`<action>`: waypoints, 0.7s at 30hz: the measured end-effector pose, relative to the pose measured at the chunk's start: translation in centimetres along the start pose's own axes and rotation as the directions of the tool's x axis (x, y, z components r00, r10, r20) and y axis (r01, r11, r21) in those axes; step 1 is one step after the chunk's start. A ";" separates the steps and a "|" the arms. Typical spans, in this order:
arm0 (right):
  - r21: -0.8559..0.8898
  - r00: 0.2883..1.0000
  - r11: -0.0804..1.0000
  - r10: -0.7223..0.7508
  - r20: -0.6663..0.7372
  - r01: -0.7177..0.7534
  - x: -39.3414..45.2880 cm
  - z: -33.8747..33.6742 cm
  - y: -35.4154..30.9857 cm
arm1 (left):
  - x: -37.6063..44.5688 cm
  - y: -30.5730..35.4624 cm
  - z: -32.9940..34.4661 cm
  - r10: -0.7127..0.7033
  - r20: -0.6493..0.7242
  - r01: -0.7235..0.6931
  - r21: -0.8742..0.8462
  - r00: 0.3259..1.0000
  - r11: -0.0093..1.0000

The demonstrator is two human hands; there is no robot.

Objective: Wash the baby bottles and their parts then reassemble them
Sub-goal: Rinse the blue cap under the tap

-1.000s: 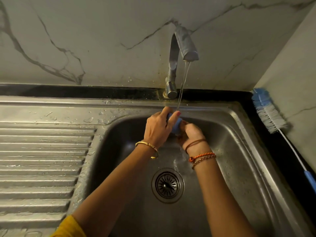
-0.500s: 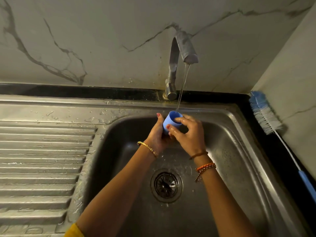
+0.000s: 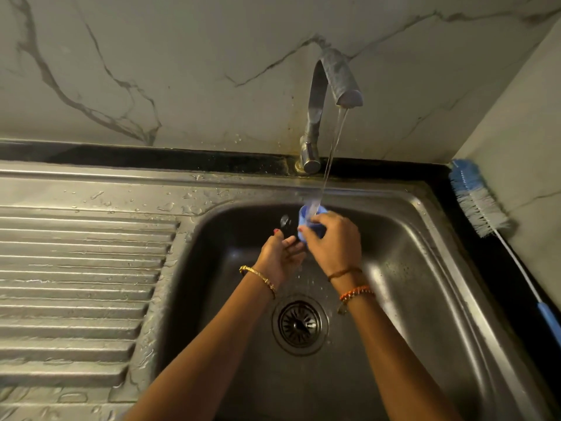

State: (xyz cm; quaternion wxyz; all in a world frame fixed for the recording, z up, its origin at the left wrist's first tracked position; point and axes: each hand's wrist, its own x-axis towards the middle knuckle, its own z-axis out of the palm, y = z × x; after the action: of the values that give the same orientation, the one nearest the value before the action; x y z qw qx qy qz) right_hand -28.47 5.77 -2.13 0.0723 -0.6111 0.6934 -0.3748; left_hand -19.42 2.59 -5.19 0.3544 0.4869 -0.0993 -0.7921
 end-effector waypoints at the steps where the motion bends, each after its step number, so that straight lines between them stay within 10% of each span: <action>1: 0.051 0.997 0.999 -0.005 -0.079 0.009 0.0 -0.1 0.1 | 0.0 0.2 0.0 0.016 0.016 -0.016 -0.002 1.000 1.000; 9: 0.322 0.967 0.940 0.179 -0.183 -0.114 0.1 -0.7 0.1 | -1.2 1.1 0.7 0.152 0.243 -0.146 -0.042 0.958 0.988; 12: 0.750 0.814 0.460 0.553 0.177 -0.475 1.0 -1.2 -0.3 | -2.4 1.3 2.0 0.332 0.338 -0.385 0.103 0.881 0.917; 15: 0.758 0.542 -0.328 0.545 0.639 -0.564 1.3 -2.0 -0.3 | -2.7 1.7 3.3 0.541 0.475 -0.705 0.599 0.694 0.378; 18: 0.660 0.441 -0.482 0.497 0.747 -0.576 1.2 -1.7 0.3 | -2.4 1.7 4.0 0.617 0.564 -0.684 0.727 0.549 -0.056; 21: 0.622 0.393 -0.374 0.529 0.752 -0.688 1.7 -1.3 0.2 | -2.7 1.7 3.7 0.705 0.420 -0.668 0.737 0.572 0.103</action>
State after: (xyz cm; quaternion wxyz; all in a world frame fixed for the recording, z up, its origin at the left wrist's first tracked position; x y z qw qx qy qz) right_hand -29.75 4.78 -0.75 0.6701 0.0606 0.4819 -0.5613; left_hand -21.04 2.39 -0.55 0.3952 0.5026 -0.6759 -0.3667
